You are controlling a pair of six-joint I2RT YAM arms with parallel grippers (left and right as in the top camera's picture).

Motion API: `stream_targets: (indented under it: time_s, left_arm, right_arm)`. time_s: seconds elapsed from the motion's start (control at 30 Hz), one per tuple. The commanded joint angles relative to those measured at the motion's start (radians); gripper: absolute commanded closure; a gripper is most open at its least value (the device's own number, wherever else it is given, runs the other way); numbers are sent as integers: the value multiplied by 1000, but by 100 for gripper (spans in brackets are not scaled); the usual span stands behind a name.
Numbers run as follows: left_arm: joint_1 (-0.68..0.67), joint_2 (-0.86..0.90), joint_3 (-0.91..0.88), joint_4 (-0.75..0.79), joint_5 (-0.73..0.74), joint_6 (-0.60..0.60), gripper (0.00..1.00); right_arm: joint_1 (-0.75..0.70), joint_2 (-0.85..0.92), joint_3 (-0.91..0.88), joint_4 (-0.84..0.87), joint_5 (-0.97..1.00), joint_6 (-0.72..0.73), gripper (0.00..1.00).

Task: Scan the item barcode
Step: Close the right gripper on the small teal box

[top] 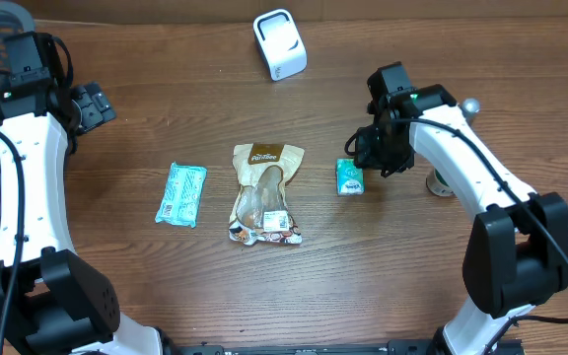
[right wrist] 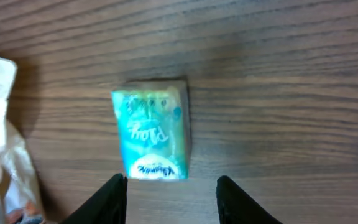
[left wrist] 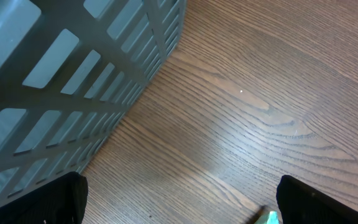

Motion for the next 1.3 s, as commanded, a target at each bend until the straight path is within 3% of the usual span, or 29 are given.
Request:
stream_targets:
  time_s: [0.0, 0.4, 0.8, 0.97, 1.03, 1.17, 1.27]
  left_arm:
    - [-2, -9, 18, 2, -13, 11, 0]
    - [-2, -9, 18, 2, -13, 11, 0]
    - [-2, -9, 18, 2, -13, 11, 0]
    - [-2, -9, 18, 2, -13, 11, 1]
    - [-2, -9, 18, 2, -13, 11, 0]
    - [-2, -9, 18, 2, -13, 11, 0]
    - [-2, -9, 18, 2, -13, 11, 0]
  right_arm:
    - [-1, -13, -66, 55, 12, -5, 58]
    - [-1, -13, -163, 206, -14, -56, 77]
    - [-1, -13, -268, 351, -45, -56, 77]
    - [-1, -13, -268, 362, -45, -56, 91]
    - [-2, -13, -265, 362, -47, -56, 90]
    - [-2, -13, -265, 363, -87, -56, 77]
    - [-2, -13, -264, 365, -86, -56, 78]
